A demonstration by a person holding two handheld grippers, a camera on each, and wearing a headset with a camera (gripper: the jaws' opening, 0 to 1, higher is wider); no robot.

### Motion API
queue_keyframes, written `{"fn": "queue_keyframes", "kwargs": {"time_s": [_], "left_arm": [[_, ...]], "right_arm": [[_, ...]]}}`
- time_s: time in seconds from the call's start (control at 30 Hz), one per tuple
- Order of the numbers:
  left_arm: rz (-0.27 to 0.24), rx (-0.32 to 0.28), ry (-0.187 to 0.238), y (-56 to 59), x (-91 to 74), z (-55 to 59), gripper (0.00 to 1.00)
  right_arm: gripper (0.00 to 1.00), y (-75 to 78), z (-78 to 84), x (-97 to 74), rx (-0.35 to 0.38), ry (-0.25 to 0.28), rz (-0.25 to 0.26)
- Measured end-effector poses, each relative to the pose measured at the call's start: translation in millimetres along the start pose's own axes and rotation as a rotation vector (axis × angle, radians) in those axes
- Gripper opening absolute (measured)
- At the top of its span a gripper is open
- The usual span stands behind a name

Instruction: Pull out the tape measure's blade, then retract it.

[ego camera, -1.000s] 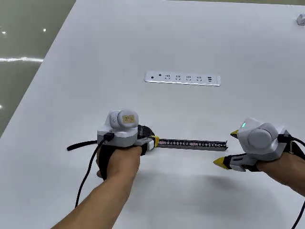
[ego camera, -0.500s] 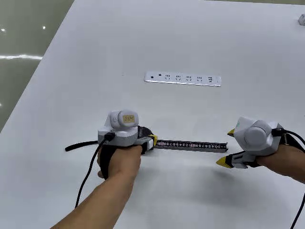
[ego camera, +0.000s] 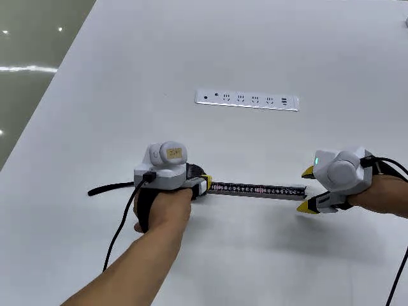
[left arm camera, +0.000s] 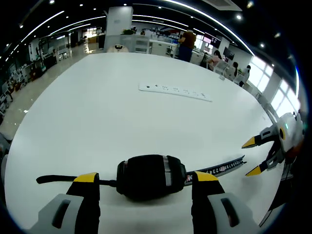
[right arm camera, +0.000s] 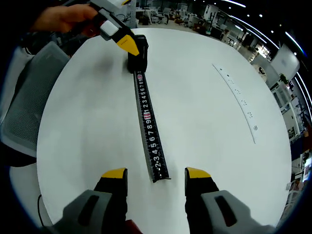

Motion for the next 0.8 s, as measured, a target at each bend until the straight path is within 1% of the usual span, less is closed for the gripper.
{"fn": "queue_keyframes", "kwargs": {"time_s": [0.17, 0.23, 0.27, 0.37, 0.53, 0.67, 0.8], "left_arm": [[-0.001, 0.0, 0.0, -0.1, 0.5, -0.3, 0.74], [-0.001, 0.0, 0.0, -0.1, 1.2, -0.7, 0.73], [0.001, -0.005, -0.005, -0.6, 3.2, -0.3, 0.72], [-0.001, -0.004, -0.007, -0.3, 4.1, -0.1, 0.72], [-0.002, 0.004, -0.008, 1.5, 6.5, -0.6, 0.72], [-0.002, 0.001, -0.008, 2.0, 8.3, -0.7, 0.72], [-0.001, 0.0, -0.008, 1.9, 9.6, -0.3, 0.71]], "right_arm": [[0.46, 0.6, 0.3, 0.6, -0.007, -0.005, -0.006], [0.42, 0.9, 0.3, 0.9, -0.014, -0.01, -0.012], [0.41, 2.2, 5.4, 5.3, -0.048, -0.04, -0.06], [0.39, 2.7, 6.0, 4.8, -0.058, -0.055, -0.074], [0.33, 4.5, 6.7, 5.2, -0.07, -0.062, -0.087], [0.31, 7.5, 8.8, 6.8, -0.075, -0.072, -0.089], [0.28, 7.7, 9.2, 8.3, -0.081, -0.076, -0.104]]}}
Point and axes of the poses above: the centre of the closed fingertips' face, and the gripper's own axes: x roughly forward along the fingers, y roughly to its right, z roughly out of its underside, the point moved 8 cm from there along -x, roughly backward along the fingers, and after that the axes turned 7 degrees about x, right-handed, at the moved point
